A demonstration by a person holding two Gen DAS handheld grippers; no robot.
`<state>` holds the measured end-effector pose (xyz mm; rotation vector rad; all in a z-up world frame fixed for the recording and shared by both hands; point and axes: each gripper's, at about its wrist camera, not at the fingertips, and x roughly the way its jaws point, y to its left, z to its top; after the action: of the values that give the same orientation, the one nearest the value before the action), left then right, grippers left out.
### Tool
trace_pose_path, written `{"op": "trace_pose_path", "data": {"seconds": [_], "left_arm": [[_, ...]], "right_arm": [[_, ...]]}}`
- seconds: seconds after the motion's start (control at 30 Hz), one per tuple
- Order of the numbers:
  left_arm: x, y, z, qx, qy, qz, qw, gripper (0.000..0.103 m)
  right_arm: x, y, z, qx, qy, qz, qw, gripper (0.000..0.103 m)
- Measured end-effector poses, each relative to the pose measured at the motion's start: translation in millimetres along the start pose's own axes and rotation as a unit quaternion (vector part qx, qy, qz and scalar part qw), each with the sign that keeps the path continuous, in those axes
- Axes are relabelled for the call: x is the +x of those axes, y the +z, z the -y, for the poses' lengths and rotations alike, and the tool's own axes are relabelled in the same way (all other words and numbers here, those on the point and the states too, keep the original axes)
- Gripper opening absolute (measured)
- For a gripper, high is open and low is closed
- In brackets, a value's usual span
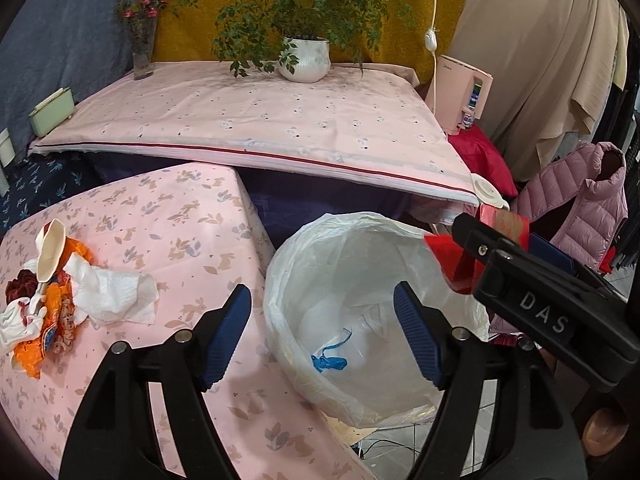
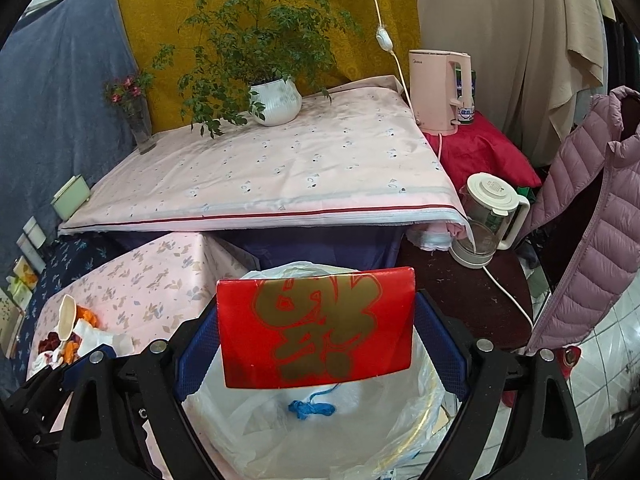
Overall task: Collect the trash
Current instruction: 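Carry the rope and tissue box over the white bin and open both tools, then grasp a white glove with the left tool while the right tool grasps the white tissue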
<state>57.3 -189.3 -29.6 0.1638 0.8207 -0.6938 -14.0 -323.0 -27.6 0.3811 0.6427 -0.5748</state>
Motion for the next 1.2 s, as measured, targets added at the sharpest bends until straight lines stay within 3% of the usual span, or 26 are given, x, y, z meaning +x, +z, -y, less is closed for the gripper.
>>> {"op": "trace_pose_path", "data": {"seconds": [0.77, 1.03, 1.2], "left_arm": [[-21.5, -5.0, -57.2, -0.058, 0.031, 0.012, 0.9978, 0.070], [-28.5, -14.8, -101.2, -0.099, 0.055, 0.009, 0.9935, 0.070], [-39.2, -22.4, -134.6, -0.127, 0.077, 0.014, 0.9887, 0.078]], "right_arm": [[-8.8, -0.3, -49.3, -0.040, 0.014, 0.005, 0.999, 0.088], [-8.1, -9.7, -86.8, -0.065, 0.035, -0.005, 0.997, 0.088], [-6.8, -17.7, -114.9, -0.079, 0.053, -0.015, 0.995, 0.088]]}}
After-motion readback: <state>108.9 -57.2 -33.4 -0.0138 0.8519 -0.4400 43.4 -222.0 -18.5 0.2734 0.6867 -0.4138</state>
